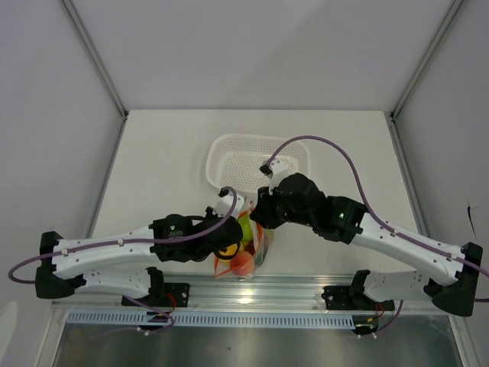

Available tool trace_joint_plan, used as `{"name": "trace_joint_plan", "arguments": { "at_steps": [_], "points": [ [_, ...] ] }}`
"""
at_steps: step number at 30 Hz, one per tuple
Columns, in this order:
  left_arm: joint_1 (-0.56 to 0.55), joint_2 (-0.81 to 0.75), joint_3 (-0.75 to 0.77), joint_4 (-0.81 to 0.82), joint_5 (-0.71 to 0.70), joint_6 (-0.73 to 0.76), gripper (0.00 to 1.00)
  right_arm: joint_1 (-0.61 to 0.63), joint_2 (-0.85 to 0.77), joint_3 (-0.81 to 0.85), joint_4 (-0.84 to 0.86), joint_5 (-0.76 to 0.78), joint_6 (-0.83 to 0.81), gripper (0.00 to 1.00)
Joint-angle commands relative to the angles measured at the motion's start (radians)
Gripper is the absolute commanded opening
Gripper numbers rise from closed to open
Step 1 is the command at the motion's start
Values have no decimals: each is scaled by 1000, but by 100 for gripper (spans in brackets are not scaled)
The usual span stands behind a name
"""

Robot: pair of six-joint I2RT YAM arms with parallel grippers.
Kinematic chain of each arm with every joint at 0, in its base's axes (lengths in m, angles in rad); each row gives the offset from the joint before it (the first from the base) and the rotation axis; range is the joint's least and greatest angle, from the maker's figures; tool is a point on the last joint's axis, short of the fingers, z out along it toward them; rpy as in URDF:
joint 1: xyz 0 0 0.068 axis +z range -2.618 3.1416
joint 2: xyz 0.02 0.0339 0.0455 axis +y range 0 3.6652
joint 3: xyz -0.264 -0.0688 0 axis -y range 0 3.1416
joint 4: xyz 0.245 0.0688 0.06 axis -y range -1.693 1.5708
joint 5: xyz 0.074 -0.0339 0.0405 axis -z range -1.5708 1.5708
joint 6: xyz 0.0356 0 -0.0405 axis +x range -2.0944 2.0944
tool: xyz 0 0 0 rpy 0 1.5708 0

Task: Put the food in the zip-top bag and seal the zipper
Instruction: Adjust the zipper food storage bag at the center of the board.

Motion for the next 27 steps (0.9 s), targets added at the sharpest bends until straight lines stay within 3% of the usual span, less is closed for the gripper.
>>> {"name": "trace_joint_plan", "arguments": {
  "at_steps": [1, 4, 6, 12, 18, 27],
  "points": [
    [-5, -39, 66, 20, 15, 18, 1, -45, -33, 18, 25, -31, -35, 22],
    [-2, -63, 71, 43, 45, 21, 1, -82, -32, 40, -7, -51, -45, 33],
    [0, -71, 69, 65, 68, 20, 0, -88, -32, 52, -35, -47, -53, 48],
    [16, -88, 56, 135, 164, 20, 1, -90, -21, 141, -160, -7, -52, 68],
    [29, -74, 65, 162, 213, 18, 0, -16, -48, 260, -271, 41, -20, 66],
    [89, -66, 60, 172, 275, -2, 1, 148, -61, 228, -308, -30, 97, 49]
  ]
}}
